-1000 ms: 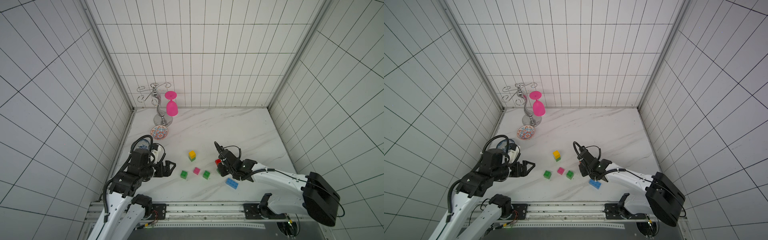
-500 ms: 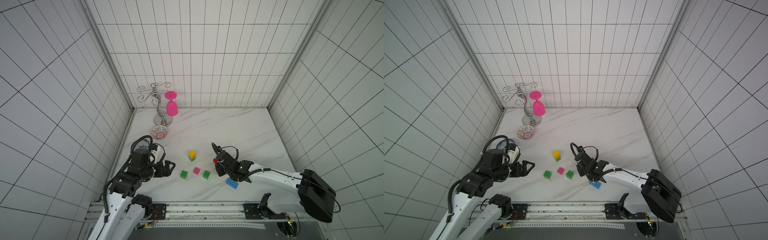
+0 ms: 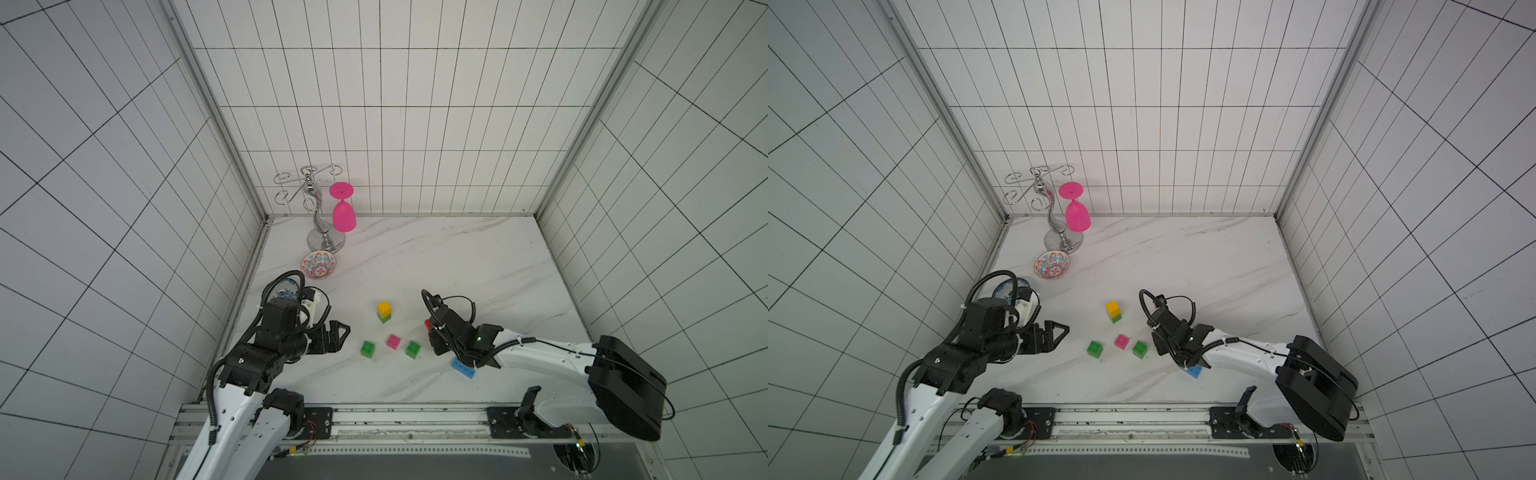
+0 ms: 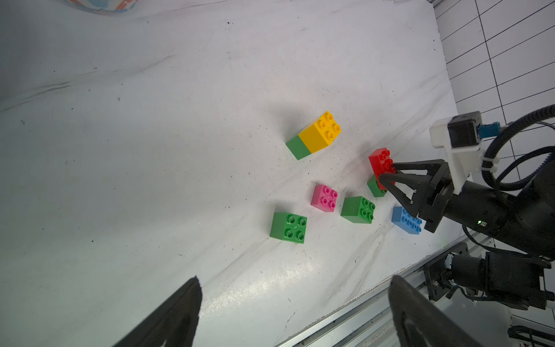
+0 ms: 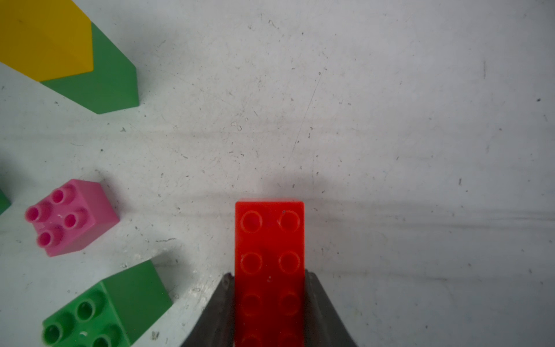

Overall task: Assemble the letter r with lego
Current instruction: Assemble the lego brick with the lego brick.

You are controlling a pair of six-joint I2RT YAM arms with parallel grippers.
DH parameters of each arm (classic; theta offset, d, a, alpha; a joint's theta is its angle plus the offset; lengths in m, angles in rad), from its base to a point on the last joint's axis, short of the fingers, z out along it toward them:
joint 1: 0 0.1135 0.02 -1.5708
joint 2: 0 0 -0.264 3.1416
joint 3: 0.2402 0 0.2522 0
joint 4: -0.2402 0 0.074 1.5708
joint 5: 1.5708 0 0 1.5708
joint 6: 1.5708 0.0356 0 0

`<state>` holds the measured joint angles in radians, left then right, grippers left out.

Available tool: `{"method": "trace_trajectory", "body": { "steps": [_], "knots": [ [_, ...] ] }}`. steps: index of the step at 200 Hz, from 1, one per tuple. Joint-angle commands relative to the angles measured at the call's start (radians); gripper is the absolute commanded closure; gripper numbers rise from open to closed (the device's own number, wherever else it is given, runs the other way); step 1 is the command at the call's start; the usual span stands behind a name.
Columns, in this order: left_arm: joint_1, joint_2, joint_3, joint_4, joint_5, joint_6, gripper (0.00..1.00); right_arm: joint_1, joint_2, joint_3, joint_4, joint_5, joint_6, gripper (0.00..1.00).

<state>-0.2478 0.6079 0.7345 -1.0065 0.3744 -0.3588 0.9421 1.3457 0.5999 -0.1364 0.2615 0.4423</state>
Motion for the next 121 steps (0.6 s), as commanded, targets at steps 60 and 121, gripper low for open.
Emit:
{"method": "trace_trajectory", "body": {
  "steps": [60,121],
  "knots": [
    [0.004,0.006,-0.010,0.014,-0.004,-0.003,0.03,0.048,0.112,-0.109,0.119,0.024,0.102,1.00],
    [0.005,0.002,-0.010,0.013,-0.009,-0.006,0.03,0.054,0.249,-0.074,0.113,-0.027,0.142,1.00]
  ]
}}
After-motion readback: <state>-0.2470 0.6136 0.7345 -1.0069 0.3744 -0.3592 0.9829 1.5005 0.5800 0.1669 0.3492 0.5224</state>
